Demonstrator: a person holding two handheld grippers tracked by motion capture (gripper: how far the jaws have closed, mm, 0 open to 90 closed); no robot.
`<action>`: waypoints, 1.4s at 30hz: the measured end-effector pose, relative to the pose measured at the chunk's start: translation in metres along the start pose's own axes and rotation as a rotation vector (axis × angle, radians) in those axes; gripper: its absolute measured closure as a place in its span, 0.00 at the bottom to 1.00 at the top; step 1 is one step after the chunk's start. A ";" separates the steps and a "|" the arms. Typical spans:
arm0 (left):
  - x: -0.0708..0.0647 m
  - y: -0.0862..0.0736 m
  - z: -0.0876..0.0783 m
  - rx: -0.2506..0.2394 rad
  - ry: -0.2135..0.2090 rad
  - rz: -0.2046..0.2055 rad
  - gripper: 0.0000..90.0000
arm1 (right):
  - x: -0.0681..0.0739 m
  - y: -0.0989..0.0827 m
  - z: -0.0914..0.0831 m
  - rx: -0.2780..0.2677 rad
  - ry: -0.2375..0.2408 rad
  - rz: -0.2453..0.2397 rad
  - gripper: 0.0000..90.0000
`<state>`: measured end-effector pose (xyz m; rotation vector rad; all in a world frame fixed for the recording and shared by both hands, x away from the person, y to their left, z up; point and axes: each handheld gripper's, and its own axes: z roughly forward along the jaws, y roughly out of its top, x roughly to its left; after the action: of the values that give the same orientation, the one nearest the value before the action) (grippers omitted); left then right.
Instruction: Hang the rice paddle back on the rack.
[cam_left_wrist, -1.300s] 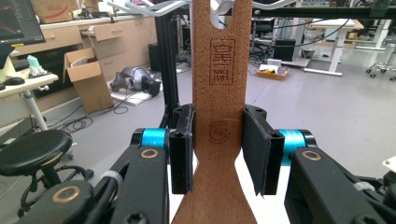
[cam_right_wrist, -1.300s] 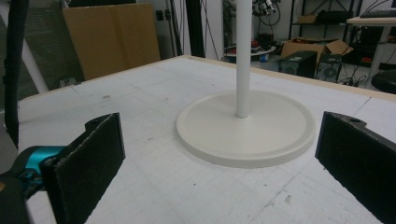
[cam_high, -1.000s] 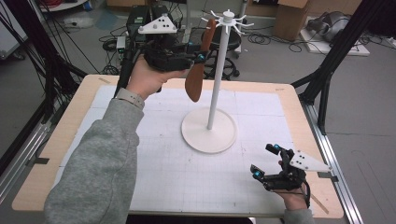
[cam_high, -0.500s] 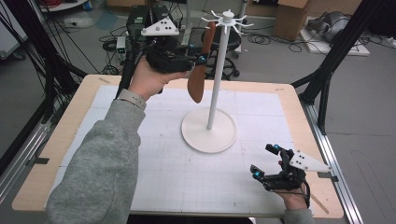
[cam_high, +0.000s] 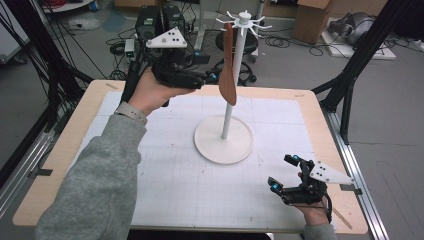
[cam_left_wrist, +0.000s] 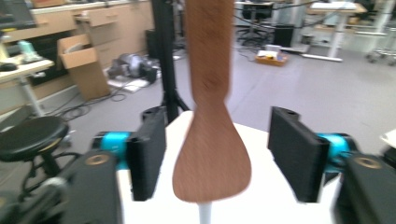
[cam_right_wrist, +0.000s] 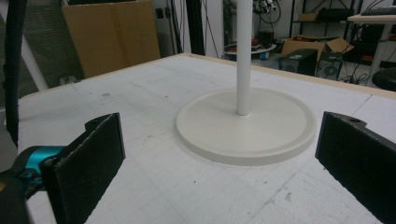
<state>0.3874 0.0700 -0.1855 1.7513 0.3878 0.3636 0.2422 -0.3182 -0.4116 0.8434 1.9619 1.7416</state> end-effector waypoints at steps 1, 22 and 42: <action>-0.002 -0.003 -0.001 0.009 -0.013 0.017 0.35 | 0.000 0.000 0.000 0.003 0.003 0.005 0.00; -0.016 -0.046 -0.023 0.007 -0.071 -0.002 0.02 | 0.000 0.000 0.003 0.017 0.004 -0.003 0.00; -0.017 -0.095 -0.063 -0.010 -0.030 -0.010 0.02 | 0.001 0.001 0.011 0.025 0.019 -0.015 0.00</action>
<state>0.3384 0.1362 -0.2664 1.7430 0.3728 0.3311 0.2486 -0.3096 -0.4123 0.8217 2.0012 1.7262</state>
